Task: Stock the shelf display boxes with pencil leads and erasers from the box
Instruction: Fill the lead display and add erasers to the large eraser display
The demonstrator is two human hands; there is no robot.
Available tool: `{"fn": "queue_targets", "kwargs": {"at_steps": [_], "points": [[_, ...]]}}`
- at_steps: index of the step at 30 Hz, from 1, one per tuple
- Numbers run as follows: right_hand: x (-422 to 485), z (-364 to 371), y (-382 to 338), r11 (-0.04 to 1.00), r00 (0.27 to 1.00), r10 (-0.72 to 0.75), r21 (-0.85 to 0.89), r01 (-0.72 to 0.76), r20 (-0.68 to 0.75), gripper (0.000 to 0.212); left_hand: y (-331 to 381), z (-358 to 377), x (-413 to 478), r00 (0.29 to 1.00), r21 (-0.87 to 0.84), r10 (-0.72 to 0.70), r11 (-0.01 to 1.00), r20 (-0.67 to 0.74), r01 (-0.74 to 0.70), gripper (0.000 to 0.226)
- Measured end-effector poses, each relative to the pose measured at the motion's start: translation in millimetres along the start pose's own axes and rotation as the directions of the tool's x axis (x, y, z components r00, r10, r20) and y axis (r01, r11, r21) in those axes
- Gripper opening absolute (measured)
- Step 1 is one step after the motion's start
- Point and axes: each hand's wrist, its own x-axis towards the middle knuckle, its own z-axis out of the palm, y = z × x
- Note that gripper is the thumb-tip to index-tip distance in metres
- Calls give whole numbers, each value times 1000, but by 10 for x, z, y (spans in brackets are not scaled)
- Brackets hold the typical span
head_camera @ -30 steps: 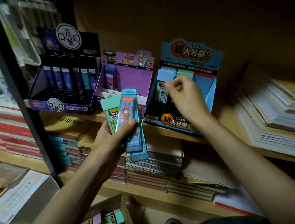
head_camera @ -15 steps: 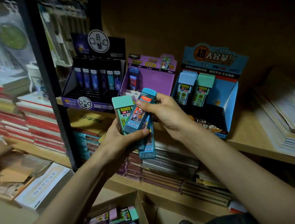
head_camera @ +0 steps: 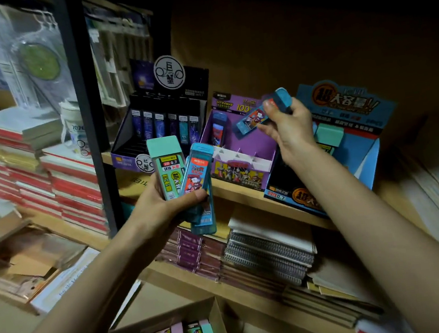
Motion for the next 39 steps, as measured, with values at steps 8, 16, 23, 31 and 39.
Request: {"fn": "queue_targets", "kwargs": {"at_steps": [8,16,23,31,39], "points": [[206,270,256,912,978,-120,-369,177,172,25,-79,-409,-28,999,46,0,999,-48,2,49],[235,260,277,805,971,-145,-547,229,192,22,-99,-495,-64,998,38,17,999,-56,-15,48],[178,238,410,664,942,82,-723,192,326,14,-68,-450,-78,999,46,20,999,-50,-18,51],[-122,156,-42,487,897,-191,-755,439,398,18,-18,-298,-37,999,31,27,999,-21,-26,51],[-773,212,-47,885,785,269,-465,28,558,21,-27,58,-35,998,15,3,1000,65,-4,53]]}}
